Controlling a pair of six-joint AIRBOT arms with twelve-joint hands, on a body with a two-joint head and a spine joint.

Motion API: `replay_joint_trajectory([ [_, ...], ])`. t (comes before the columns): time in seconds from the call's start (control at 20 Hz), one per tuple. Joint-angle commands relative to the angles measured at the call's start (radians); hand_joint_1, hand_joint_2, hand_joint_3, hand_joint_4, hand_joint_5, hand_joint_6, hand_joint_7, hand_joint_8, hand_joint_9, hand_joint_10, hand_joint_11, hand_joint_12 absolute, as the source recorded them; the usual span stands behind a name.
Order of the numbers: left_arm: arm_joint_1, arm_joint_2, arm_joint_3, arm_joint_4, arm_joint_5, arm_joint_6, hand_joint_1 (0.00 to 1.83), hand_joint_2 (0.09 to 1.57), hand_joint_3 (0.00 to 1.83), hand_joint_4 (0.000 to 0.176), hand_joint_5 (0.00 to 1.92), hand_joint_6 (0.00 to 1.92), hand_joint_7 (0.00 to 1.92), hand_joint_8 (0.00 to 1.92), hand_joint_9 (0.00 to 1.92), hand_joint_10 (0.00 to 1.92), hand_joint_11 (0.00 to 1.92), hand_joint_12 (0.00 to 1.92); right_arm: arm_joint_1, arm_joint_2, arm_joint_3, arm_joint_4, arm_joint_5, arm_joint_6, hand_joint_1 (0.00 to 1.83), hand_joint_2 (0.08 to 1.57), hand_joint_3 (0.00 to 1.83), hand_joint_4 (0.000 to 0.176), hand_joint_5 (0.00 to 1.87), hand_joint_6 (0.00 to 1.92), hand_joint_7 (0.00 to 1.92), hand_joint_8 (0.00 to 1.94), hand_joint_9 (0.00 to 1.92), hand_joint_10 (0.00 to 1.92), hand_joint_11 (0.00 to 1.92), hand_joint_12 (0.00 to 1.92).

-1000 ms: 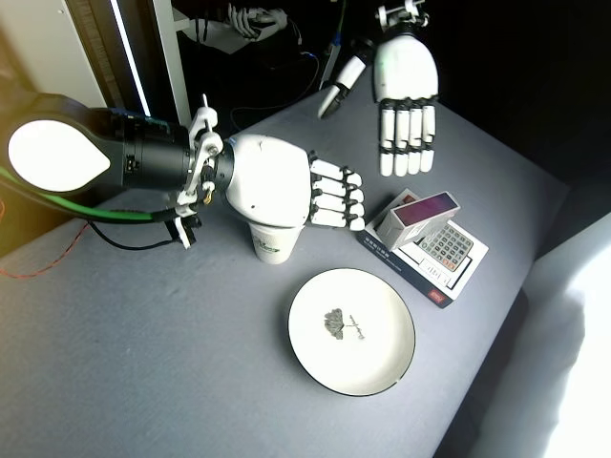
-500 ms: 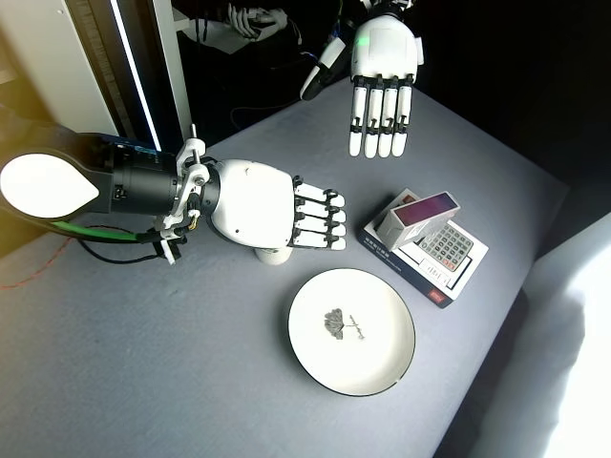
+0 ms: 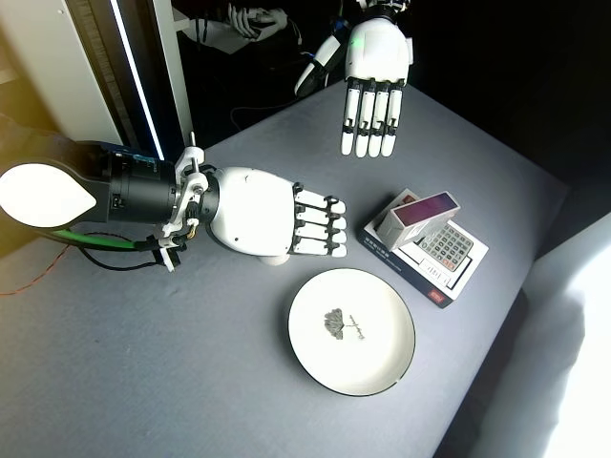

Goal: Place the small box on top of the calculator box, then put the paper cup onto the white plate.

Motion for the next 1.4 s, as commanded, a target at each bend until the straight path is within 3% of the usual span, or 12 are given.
replay_joint_trajectory([
  [0.0,-0.014,0.011,0.002,-0.011,-0.087,-0.009,0.25,0.93,0.00,0.000,0.18,0.00,0.20,0.00,0.18,0.00,0.00,0.33,0.001,0.007,-0.001,0.015,0.094,0.005,1.12,0.86,0.03,0.000,0.00,0.00,0.00,0.00,0.00,0.00,0.02,0.01],
  [0.15,-0.018,0.011,0.018,0.068,-0.092,-0.080,0.21,0.93,0.00,0.000,0.19,0.01,0.21,0.00,0.18,0.00,0.00,0.32,0.001,0.007,-0.001,0.015,0.094,0.006,1.13,0.95,0.02,0.000,0.00,0.00,0.00,0.00,0.00,0.00,0.02,0.03],
  [0.5,-0.062,-0.003,0.031,0.097,-0.060,-0.094,0.24,0.94,0.00,0.000,0.19,0.00,0.20,0.00,0.19,0.00,0.00,0.30,-0.002,0.002,-0.002,0.015,0.094,0.007,1.25,0.94,0.01,0.000,0.00,0.00,0.00,0.00,0.03,0.01,0.00,0.79],
  [0.55,-0.065,-0.005,0.033,0.098,-0.059,-0.094,0.24,0.94,0.00,0.000,0.19,0.00,0.21,0.00,0.20,0.00,0.00,0.31,-0.003,0.001,-0.002,0.015,0.094,0.007,1.23,0.97,0.01,0.000,0.11,0.01,0.12,0.01,0.21,0.03,0.00,1.07],
  [0.7,-0.065,-0.006,0.037,0.090,-0.059,-0.095,0.26,0.94,0.00,0.000,0.20,0.01,0.21,0.01,0.19,0.00,0.00,0.31,-0.007,0.000,-0.002,0.015,0.094,0.007,1.37,1.02,0.01,0.000,0.31,0.02,0.31,0.01,0.36,0.03,0.04,1.17],
  [0.95,-0.071,-0.006,0.037,0.089,-0.058,-0.095,0.23,0.95,0.00,0.000,0.24,0.01,0.27,0.01,0.25,0.01,0.00,0.46,-0.009,-0.003,-0.002,0.053,0.110,0.008,1.51,1.06,0.00,0.000,0.82,0.03,0.84,0.02,0.78,0.04,0.40,1.05],
  [1.0,-0.071,-0.006,0.037,0.089,-0.058,-0.095,0.22,0.96,0.00,0.000,0.22,0.00,0.24,0.01,0.22,0.01,0.00,0.39,-0.009,-0.003,-0.002,0.063,0.112,0.008,1.77,1.07,0.00,0.000,0.92,0.04,0.93,0.03,0.86,0.05,0.63,1.40],
  [1.05,-0.072,-0.006,0.037,0.087,-0.058,-0.095,0.22,0.97,0.00,0.000,0.21,0.00,0.24,0.01,0.22,0.01,0.00,0.37,-0.009,-0.005,-0.002,0.078,0.113,0.008,1.64,1.10,0.00,0.000,1.02,0.04,0.88,1.01,0.93,0.05,0.74,1.33],
  [1.1,-0.074,-0.006,0.037,0.086,-0.058,-0.095,0.25,0.97,0.01,0.000,0.20,0.00,0.22,0.00,0.20,0.00,0.00,0.31,-0.008,-0.005,-0.002,0.085,0.114,0.008,1.52,1.12,0.00,0.000,0.96,0.88,0.97,0.85,0.81,0.91,0.79,1.51],
  [1.15,-0.077,-0.006,0.037,0.085,-0.056,-0.095,0.24,0.98,0.00,0.000,0.21,0.01,0.24,0.00,0.21,0.01,0.00,0.34,-0.007,-0.006,-0.002,0.089,0.117,0.008,1.49,1.12,0.00,0.000,0.94,1.04,0.94,0.82,0.87,1.05,0.82,1.57],
  [1.2,-0.083,-0.006,0.037,0.086,-0.053,-0.095,0.24,0.98,0.00,0.000,0.21,0.00,0.24,0.00,0.21,0.01,0.00,0.35,-0.005,-0.006,-0.002,0.089,0.117,0.008,1.39,1.13,0.00,0.000,0.92,1.12,0.87,0.94,0.89,1.18,0.76,1.32],
  [1.35,-0.091,-0.006,0.036,0.088,-0.044,-0.095,0.25,0.99,0.00,0.000,0.23,0.00,0.26,0.00,0.24,0.00,0.00,0.41,-0.003,-0.006,-0.002,0.090,0.117,0.008,1.37,1.12,0.00,0.000,0.97,1.03,0.90,0.86,0.97,1.18,0.86,1.20],
])
